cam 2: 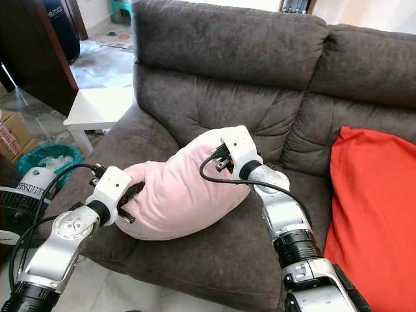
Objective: Move the pillow to the sofa from floor
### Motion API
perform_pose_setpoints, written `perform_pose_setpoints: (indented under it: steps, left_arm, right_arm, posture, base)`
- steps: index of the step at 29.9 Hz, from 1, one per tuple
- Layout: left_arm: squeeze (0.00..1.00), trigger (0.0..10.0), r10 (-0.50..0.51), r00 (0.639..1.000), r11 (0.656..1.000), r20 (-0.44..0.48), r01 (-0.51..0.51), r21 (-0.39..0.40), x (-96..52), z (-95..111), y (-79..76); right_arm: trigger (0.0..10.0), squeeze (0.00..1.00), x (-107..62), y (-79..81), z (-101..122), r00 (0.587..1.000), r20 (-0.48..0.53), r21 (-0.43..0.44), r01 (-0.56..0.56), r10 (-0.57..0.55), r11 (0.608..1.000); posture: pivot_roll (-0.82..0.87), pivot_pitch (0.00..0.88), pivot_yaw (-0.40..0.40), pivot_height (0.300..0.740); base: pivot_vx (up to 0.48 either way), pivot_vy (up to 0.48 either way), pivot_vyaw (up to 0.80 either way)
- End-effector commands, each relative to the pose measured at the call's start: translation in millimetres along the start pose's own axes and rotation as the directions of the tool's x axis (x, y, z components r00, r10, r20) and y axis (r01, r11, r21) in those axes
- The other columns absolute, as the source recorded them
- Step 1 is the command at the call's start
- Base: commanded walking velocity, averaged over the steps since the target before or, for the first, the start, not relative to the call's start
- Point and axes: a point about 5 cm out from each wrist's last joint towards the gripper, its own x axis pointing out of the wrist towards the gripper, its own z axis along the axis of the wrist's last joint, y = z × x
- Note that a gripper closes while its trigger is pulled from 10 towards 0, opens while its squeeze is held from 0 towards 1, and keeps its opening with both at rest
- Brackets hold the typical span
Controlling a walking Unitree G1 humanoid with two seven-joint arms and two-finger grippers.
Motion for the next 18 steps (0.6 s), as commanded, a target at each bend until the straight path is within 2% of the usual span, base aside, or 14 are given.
perform_pose_setpoints:
  steps: [1,5,6,7,8,10,12,18]
  left_arm:
    - [0.0,10.0,0.007,1.0,1.0,-0.006,-0.006,0.015,5.4,3.6,-2.7]
    - [0.0,10.0,0.071,0.997,0.997,-0.045,-0.07,0.008,6.6,-3.1,3.7]
    - [0.0,10.0,0.114,0.992,0.994,-0.055,-0.114,0.002,6.7,-5.7,7.9]
    - [0.0,10.0,0.135,0.989,0.991,-0.06,-0.136,-0.005,6.8,-6.6,10.1]
    - [0.0,10.0,0.16,0.985,0.987,-0.064,-0.161,-0.01,7.0,-7.5,12.7]
    - [0.0,10.0,0.193,0.979,0.981,-0.068,-0.195,-0.016,7.4,-8.3,15.9]
    - [0.0,10.0,0.275,0.958,0.959,-0.074,-0.279,-0.044,9.3,-8.4,23.8]
    - [0.0,10.0,0.333,0.939,0.938,-0.082,-0.339,-0.072,11.3,-9.0,27.5]
  right_arm:
    - [10.0,1.0,2.4,8.8,11.6,0.998,0.05,-0.016,-0.039,0.04,0.999]
    - [10.0,1.0,1.7,3.5,11.1,0.999,0.051,-0.016,0.01,-0.009,1.0]
    - [10.0,0.8,1.3,0.1,11.0,0.998,0.052,-0.019,0.038,-0.037,0.999]
    - [10.0,0.07,1.0,-1.5,10.9,0.997,0.053,-0.017,0.051,-0.05,0.999]
    - [10.0,0.0,0.6,-3.9,10.8,0.996,0.054,-0.017,0.07,-0.069,0.997]
    - [10.0,0.0,-0.1,-7.3,10.7,0.994,0.056,-0.012,0.098,-0.098,0.995]
    - [10.0,0.0,-3.9,-22.7,11.7,0.972,0.072,0.017,0.222,-0.223,0.975]
    - [10.0,0.0,-11.0,-37.2,11.6,0.937,0.091,0.059,0.333,-0.338,0.941]
  posture:
    - [0.16,0.074,-0.076,0.74]
    - [0.16,0.072,-0.076,0.74]
    - [0.15,0.072,-0.076,0.74]
    - [0.15,0.072,-0.075,0.74]
    - [0.15,0.071,-0.076,0.74]
    - [0.15,0.07,-0.076,0.74]
    - [0.15,0.069,-0.075,0.74]
    - [0.14,0.064,-0.073,0.74]
  base:
    - [0.0,0.0,0.0]
    - [0.0,0.0,0.0]
    - [0.0,0.0,0.0]
    - [0.0,0.0,0.0]
    - [0.0,0.0,0.0]
    - [0.0,0.0,0.0]
    - [0.0,0.0,0.0]
    - [0.0,0.0,0.0]
